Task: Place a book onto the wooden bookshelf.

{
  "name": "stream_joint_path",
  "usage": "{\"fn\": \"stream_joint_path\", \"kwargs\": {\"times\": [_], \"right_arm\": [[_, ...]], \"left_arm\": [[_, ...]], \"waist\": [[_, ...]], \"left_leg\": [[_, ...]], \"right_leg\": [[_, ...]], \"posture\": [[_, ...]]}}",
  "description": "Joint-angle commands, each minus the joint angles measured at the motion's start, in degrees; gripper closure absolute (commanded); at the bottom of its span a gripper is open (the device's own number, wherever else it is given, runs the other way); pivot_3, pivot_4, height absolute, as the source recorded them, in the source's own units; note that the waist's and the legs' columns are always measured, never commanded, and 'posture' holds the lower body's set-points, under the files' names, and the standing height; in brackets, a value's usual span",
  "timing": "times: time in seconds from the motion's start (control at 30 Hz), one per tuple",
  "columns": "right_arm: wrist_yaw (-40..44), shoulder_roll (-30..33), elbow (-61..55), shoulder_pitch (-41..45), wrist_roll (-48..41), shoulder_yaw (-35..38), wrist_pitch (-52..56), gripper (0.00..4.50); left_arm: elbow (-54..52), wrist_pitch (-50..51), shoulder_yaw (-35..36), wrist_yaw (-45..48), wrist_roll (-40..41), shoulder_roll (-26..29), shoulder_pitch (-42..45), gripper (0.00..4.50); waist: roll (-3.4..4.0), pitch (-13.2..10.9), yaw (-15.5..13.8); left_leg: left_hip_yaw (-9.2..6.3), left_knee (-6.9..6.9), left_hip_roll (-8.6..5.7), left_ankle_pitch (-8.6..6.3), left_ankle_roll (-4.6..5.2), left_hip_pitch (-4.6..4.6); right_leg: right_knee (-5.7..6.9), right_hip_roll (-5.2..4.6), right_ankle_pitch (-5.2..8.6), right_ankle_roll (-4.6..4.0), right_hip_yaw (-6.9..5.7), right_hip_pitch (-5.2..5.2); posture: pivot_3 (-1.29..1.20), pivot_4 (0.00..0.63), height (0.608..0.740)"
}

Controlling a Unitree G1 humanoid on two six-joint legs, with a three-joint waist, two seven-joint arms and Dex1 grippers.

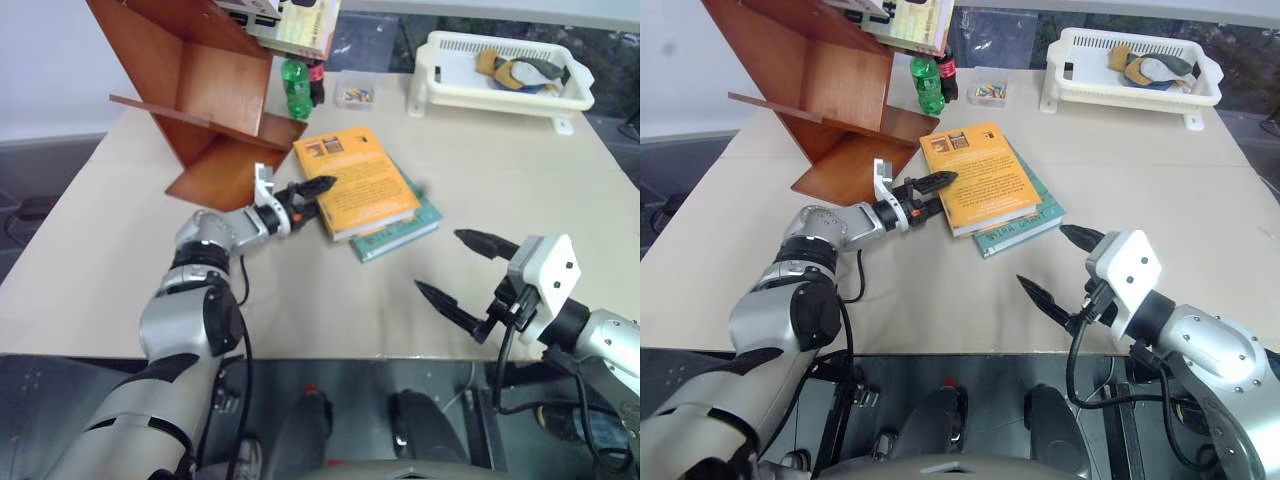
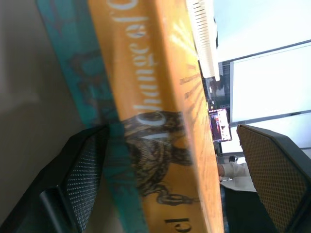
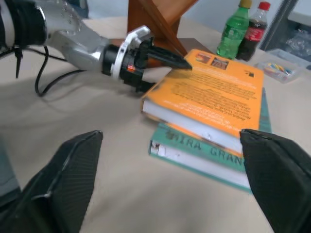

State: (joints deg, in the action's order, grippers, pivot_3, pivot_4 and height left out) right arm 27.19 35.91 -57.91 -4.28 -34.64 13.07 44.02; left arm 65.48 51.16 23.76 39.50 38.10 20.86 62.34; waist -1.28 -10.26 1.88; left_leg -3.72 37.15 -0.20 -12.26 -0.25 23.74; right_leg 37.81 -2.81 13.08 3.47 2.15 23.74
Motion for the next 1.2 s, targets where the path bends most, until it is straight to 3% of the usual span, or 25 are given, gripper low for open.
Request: {"fn": "stream_joint_path", "kwargs": {"times": [0.03,0.1,0.2,0.33,0.37,0.4,0.43,0.53,0.9,1.0,1.17,1.2], "right_arm": [[-5.51,3.60,-2.09,-2.82,-4.26,1.92,-4.62,0.08],[-8.29,5.89,-2.09,-4.16,-6.10,1.88,-6.34,0.08],[-11.72,9.15,-2.09,-5.91,-8.03,2.04,-8.48,0.00],[-14.80,12.08,-2.09,-7.43,-9.71,2.35,-10.26,0.00],[-15.50,12.76,-2.09,-7.75,-10.10,2.33,-10.65,0.00],[-16.07,13.26,-2.09,-7.97,-10.40,2.25,-10.97,0.00],[-16.58,13.65,-2.09,-8.15,-10.56,2.11,-11.22,0.00],[-17.71,14.31,-2.09,-8.11,-10.75,1.51,-11.43,0.00],[-17.72,14.12,-2.09,-7.40,-9.58,0.62,-10.51,0.00],[-17.59,14.10,-2.09,-7.43,-9.31,0.63,-10.39,0.00],[-17.39,14.18,-2.09,-7.90,-9.15,0.76,-10.54,0.00],[-17.38,14.19,-2.09,-7.89,-9.12,0.71,-10.52,0.00]], "left_arm": [[1.85,-2.00,1.60,1.08,-0.82,0.89,2.31,0.00],[2.80,-2.35,1.98,1.16,-1.32,0.97,2.61,0.00],[3.53,-1.47,2.26,1.17,-1.64,1.04,2.77,0.69],[2.72,1.10,2.80,1.61,-1.36,1.29,1.78,1.96],[2.40,1.62,2.94,1.53,-1.32,1.36,1.54,2.45],[2.10,2.25,3.43,1.10,-1.04,1.53,1.32,2.51],[1.41,3.32,3.70,1.06,-0.87,1.83,0.96,3.05],[-0.39,5.86,4.58,0.60,-0.48,2.63,0.06,4.05],[-17.62,17.99,8.47,-7.50,4.71,1.15,-7.98,4.05],[-25.74,22.72,10.92,-12.83,7.68,-1.92,-11.63,2.96],[-35.37,26.78,14.47,-20.61,11.05,-7.43,-15.18,0.70],[-35.81,26.76,14.82,-21.50,11.31,-7.91,-15.24,0.70]], "waist": [[-0.01,0.00,-0.03],[-0.01,0.00,0.03],[-0.04,-0.02,0.03],[-0.06,-0.03,-0.05],[-0.07,-0.03,-0.05],[-0.08,-0.03,-0.05],[-0.08,-0.03,-0.05],[-0.08,-0.02,0.02],[-0.08,-0.02,-0.01],[-0.09,-0.02,-0.19],[-0.09,-0.02,-1.07],[-0.10,-0.02,-1.14]], "left_leg": [[-0.01,0.00,0.00,0.00,0.00,0.00],[-0.01,-0.01,0.00,0.00,0.00,-0.01],[-0.01,0.00,0.01,0.00,0.00,0.00],[-0.01,0.00,0.00,0.00,0.00,0.01],[0.00,0.00,0.00,0.00,0.00,0.02],[-0.01,0.01,0.00,0.00,0.00,0.01],[-0.01,0.00,0.00,0.00,0.00,0.00],[-0.01,0.01,0.01,0.00,0.01,0.00],[-0.01,0.03,0.04,0.00,0.00,0.00],[-0.01,0.04,0.04,0.00,0.00,0.00],[0.00,0.08,0.04,0.00,0.00,0.00],[-0.01,0.09,0.04,0.00,0.00,0.00]], "right_leg": [[0.00,0.00,0.00,0.00,-0.01,0.00],[0.01,0.01,0.00,0.00,0.00,0.00],[0.01,0.01,0.00,0.00,0.00,0.00],[0.00,0.01,0.01,0.00,0.00,0.00],[0.00,0.01,0.01,0.01,0.00,0.00],[0.00,0.01,0.01,0.01,0.00,0.00],[0.00,0.01,0.01,0.01,0.00,-0.01],[0.01,0.02,0.01,0.01,0.00,-0.01],[0.02,0.01,0.01,0.01,0.01,-0.01],[0.02,0.01,0.01,0.00,0.01,-0.02],[0.03,-0.01,0.00,0.01,0.03,-0.03],[0.03,0.00,0.00,0.01,0.03,-0.03]], "posture": [[0.00,0.150,0.740],[0.00,0.150,0.740],[0.00,0.150,0.740],[0.00,0.150,0.740],[0.00,0.150,0.740],[0.00,0.150,0.740],[0.00,0.150,0.740],[0.00,0.150,0.740],[0.00,0.150,0.740],[0.00,0.150,0.740],[0.00,0.150,0.740],[0.00,0.150,0.740]]}}
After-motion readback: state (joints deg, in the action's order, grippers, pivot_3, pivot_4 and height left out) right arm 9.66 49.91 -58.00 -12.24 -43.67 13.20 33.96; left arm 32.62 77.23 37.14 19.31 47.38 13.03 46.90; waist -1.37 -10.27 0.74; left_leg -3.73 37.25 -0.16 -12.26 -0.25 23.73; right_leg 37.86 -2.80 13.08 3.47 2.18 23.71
